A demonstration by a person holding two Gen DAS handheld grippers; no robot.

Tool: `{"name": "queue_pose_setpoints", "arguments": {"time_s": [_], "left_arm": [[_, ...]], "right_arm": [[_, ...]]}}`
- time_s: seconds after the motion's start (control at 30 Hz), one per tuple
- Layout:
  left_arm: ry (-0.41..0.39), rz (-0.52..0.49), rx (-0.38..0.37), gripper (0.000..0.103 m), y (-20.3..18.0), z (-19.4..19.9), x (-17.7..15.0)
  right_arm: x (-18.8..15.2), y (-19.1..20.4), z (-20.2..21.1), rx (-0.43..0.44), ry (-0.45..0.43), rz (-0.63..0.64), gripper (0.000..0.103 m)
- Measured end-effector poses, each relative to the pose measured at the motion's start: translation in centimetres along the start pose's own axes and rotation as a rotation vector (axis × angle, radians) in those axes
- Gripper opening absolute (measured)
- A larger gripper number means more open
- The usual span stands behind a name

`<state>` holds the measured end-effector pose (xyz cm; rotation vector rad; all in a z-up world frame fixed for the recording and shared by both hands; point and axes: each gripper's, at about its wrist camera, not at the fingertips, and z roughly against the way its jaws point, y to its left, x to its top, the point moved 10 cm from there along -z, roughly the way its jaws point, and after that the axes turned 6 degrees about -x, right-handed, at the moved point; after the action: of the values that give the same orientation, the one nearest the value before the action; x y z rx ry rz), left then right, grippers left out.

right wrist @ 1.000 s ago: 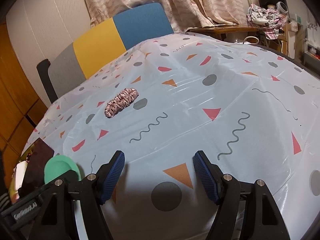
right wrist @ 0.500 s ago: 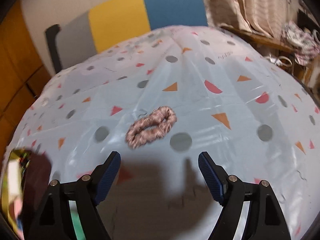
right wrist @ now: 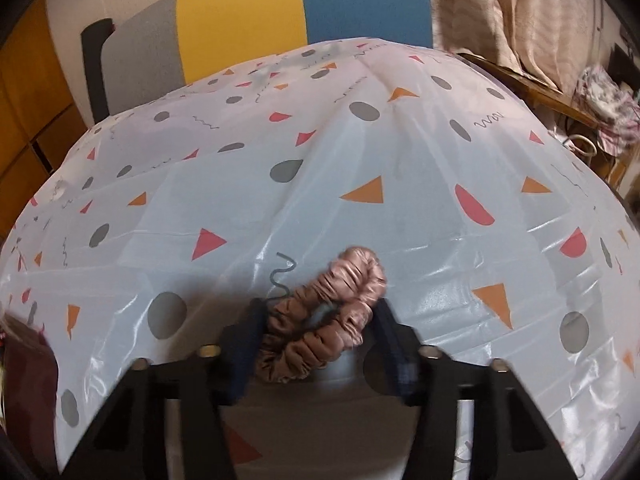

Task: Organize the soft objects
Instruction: 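Grasp the pink satin scrunchie with the right tool while the left tool holds the bottle, then carry the green bottle into the gold tray and open the left tool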

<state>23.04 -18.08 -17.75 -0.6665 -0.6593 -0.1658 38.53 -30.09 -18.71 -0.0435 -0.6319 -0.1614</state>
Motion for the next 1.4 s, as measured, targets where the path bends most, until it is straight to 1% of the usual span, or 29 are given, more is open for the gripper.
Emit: {"name": "queue_pose_setpoints", "arguments": {"time_s": [0.03,0.07,0.13,0.3,0.37,0.47,0.6,0.67,0.8,0.93,1.0,1.07,1.1,1.17,1.27,1.33,1.4], "left_arm": [[0.0,0.0,0.0,0.047,0.0,0.0,0.0],[0.0,0.0,0.0,0.047,0.0,0.0,0.0],[0.0,0.001,0.0,0.047,0.0,0.0,0.0],[0.001,0.001,0.0,0.047,0.0,0.0,0.0],[0.001,0.001,0.0,0.047,0.0,0.0,0.0],[0.001,0.0,0.001,0.047,0.0,0.1,-0.1],[0.002,-0.002,0.003,0.047,0.0,0.1,-0.1],[0.001,-0.002,0.003,0.047,0.1,0.1,-0.1],[0.001,-0.003,0.008,0.047,0.0,0.2,0.0],[0.007,0.008,0.012,0.047,-0.2,0.5,0.3],[0.005,0.012,-0.001,0.046,-0.5,1.0,0.3],[-0.01,0.013,-0.019,0.046,-1.2,1.9,0.4],[-0.021,0.005,-0.037,0.041,-1.8,2.6,0.6],[-0.043,-0.021,-0.066,0.038,-3.0,4.0,1.0],[-0.092,-0.059,-0.102,0.038,-4.6,6.7,2.1],[-0.119,-0.071,-0.113,0.038,-4.9,8.2,2.6],[-0.122,-0.083,-0.109,0.038,-4.8,8.9,2.8]], "right_arm": [[-0.1,-0.2,0.1,0.006,-0.004,0.004,0.029],[-0.2,-0.3,0.3,0.013,-0.004,0.004,0.026],[-0.7,-0.7,0.8,0.04,-0.002,-0.017,0.024],[-2.7,-1.9,2.8,0.113,-0.005,-0.09,0.024],[-3.9,-2.2,4.3,0.136,-0.022,-0.085,0.024],[-5.6,-2.6,6.5,0.147,-0.052,-0.07,0.024],[-8.9,-3.3,10.1,0.166,-0.099,-0.119,0.024],[-10.7,-3.4,11.2,0.146,-0.116,-0.136,0.024],[-13.2,-3.5,12.1,0.093,-0.147,-0.141,0.024],[-13.2,-3.4,12.8,0.049,-0.197,-0.114,0.024],[-13.1,-3.0,12.9,0.035,-0.211,-0.086,0.024],[-13.1,-2.4,13.0,0.028,-0.222,-0.055,0.024],[-13.1,-2.2,13.1,0.026,-0.225,-0.044,0.024],[-13.1,-1.9,13.0,0.017,-0.227,-0.023,0.024],[-13.2,-1.7,12.8,0.013,-0.221,-0.011,0.024],[-13.3,-2.0,12.7,0.01,-0.217,-0.026,0.024],[-13.4,-2.3,12.5,0.016,-0.207,-0.046,0.024]]}}
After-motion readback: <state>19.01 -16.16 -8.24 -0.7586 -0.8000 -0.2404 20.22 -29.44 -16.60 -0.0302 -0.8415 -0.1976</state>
